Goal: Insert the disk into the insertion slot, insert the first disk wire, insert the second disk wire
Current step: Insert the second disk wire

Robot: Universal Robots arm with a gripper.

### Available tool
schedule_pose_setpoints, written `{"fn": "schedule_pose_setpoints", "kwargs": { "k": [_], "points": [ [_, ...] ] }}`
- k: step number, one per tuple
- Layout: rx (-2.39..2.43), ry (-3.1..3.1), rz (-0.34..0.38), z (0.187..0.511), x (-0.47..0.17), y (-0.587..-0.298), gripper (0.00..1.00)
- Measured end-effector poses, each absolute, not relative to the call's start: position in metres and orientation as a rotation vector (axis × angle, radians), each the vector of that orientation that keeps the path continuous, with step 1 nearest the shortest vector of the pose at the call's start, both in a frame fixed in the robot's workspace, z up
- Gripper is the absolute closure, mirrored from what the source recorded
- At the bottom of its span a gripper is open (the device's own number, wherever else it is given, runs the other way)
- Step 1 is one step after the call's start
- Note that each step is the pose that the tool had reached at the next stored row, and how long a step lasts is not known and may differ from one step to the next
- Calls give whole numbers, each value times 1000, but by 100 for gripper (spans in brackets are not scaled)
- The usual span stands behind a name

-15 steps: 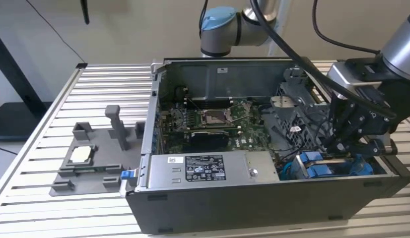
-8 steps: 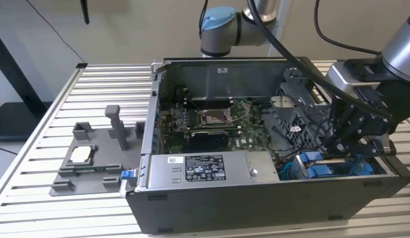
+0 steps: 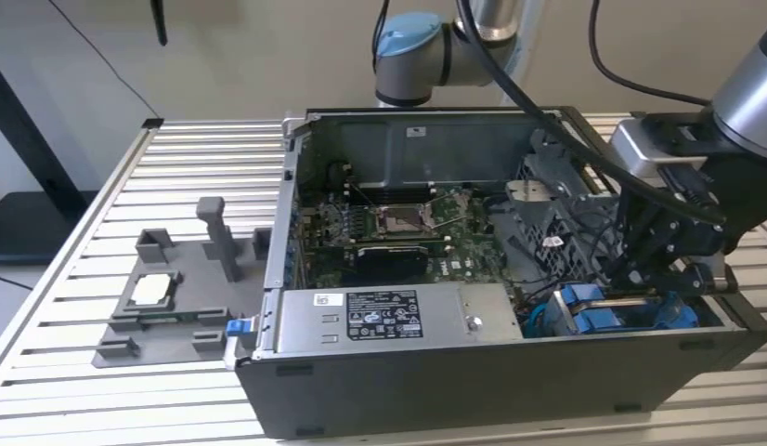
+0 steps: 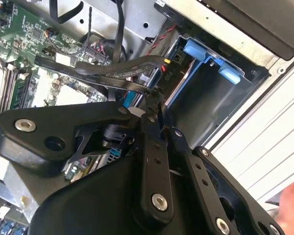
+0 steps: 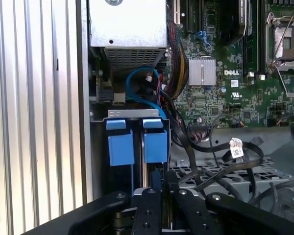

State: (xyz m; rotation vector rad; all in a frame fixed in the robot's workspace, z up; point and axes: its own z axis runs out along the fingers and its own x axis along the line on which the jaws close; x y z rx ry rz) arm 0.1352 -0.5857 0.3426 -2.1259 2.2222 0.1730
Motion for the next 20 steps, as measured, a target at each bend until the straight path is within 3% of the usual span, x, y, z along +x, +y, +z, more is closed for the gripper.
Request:
{"fn": "schedule_pose_setpoints", "kwargs": {
  "k": [20],
  "points": [
    [-2100,2245,172,335,135,-584,84]
  ]
}}
